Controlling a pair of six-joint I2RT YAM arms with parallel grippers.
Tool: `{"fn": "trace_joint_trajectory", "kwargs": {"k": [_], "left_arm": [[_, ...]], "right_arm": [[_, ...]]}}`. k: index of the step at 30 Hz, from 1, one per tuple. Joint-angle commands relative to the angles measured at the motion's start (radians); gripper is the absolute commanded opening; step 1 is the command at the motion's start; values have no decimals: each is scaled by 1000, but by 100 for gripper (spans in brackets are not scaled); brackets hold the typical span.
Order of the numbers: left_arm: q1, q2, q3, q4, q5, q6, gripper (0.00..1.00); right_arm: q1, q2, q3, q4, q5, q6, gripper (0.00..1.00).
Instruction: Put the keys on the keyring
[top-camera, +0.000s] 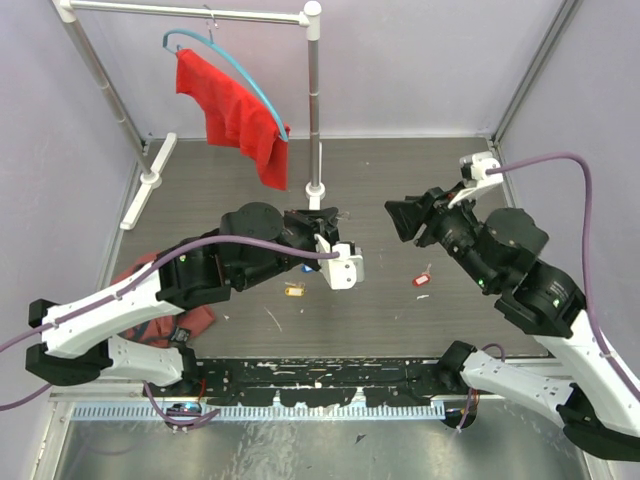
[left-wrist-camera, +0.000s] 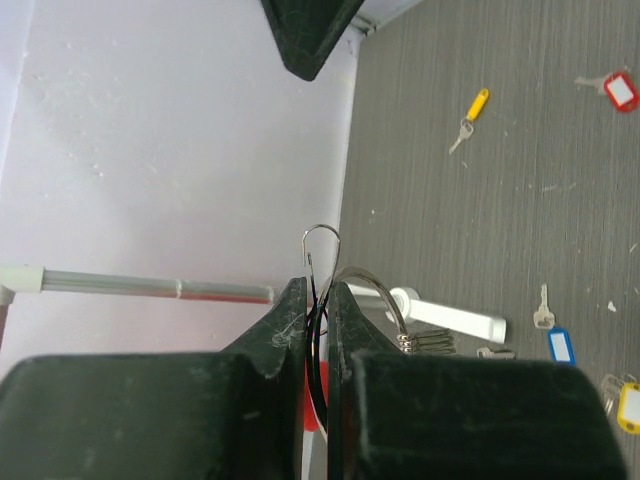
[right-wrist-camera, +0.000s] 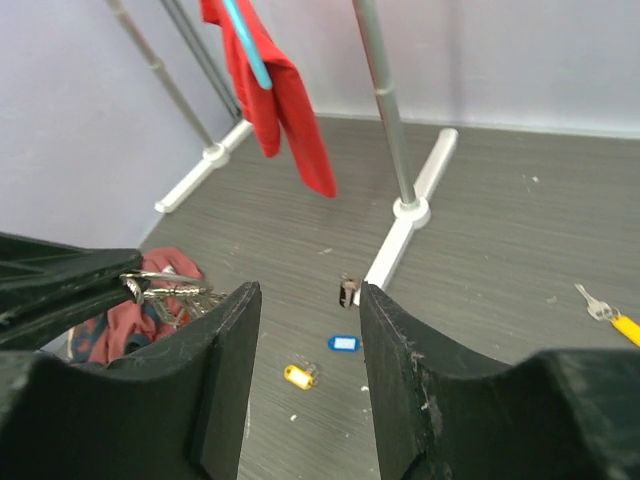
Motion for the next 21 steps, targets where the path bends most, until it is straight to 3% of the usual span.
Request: {"fn": "trace_joint_trajectory", "kwargs": {"k": [1,5,10,21], "left_arm": [[-1,10,43,-43,-64,2,0],[-2,14,45,-53,-65,8,0],[-1,17,42,-54,-59,10,0],[-1,8,43,-35,-16,-14,0]], "right_arm": [[0,69,84,-78,66,44,50],[0,99,96,-73,3,56,50],[1,86,75,24,-210,39,54],[1,59,38,87,-383,26,53]]}}
